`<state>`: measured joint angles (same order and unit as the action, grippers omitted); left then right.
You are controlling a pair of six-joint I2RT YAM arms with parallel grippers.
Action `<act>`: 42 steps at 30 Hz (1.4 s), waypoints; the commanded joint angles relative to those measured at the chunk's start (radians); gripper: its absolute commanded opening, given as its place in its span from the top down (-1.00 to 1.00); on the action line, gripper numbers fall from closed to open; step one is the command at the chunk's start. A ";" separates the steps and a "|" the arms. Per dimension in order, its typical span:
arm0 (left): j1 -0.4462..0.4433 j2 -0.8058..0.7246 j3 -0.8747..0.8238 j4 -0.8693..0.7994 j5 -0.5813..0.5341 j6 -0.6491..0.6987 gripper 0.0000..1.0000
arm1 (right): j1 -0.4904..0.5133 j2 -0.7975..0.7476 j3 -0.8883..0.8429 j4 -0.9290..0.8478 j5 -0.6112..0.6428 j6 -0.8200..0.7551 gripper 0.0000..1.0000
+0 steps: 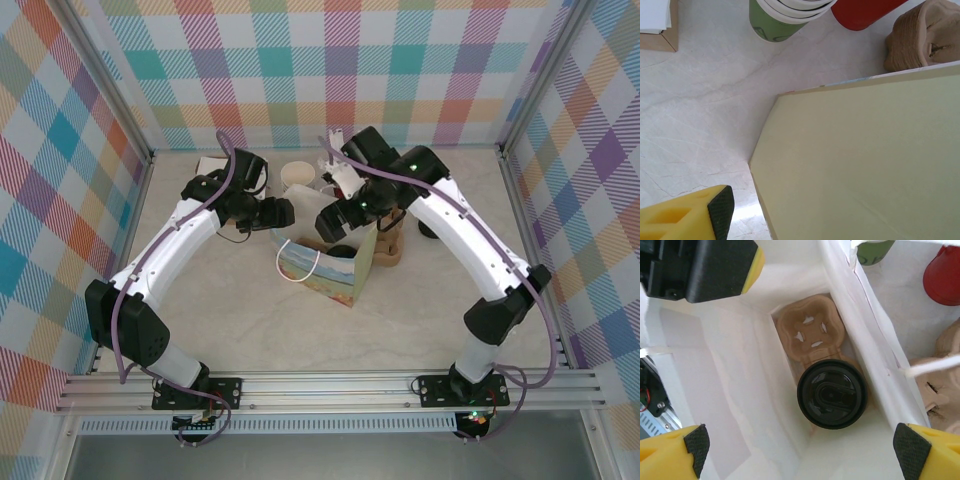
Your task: Pack the takeout coffee
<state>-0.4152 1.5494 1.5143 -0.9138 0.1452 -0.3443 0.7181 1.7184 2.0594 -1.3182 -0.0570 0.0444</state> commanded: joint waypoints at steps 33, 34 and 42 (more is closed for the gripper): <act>0.024 -0.330 -0.045 0.139 -0.058 0.018 -0.66 | -0.331 -0.421 -0.430 0.243 -0.065 0.322 -0.78; 0.024 -0.355 -0.064 0.151 -0.077 0.021 -0.68 | -0.332 -0.425 -0.444 0.255 -0.062 0.326 -0.78; 0.024 -0.597 -0.267 0.267 -0.301 0.017 -1.00 | -0.360 -0.450 -0.555 0.367 -0.075 0.381 -0.79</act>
<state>-0.4023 1.0134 1.2972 -0.7208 -0.0345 -0.3286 0.3729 1.2835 1.5303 -1.0241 -0.1112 0.3859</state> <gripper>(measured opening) 0.995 0.894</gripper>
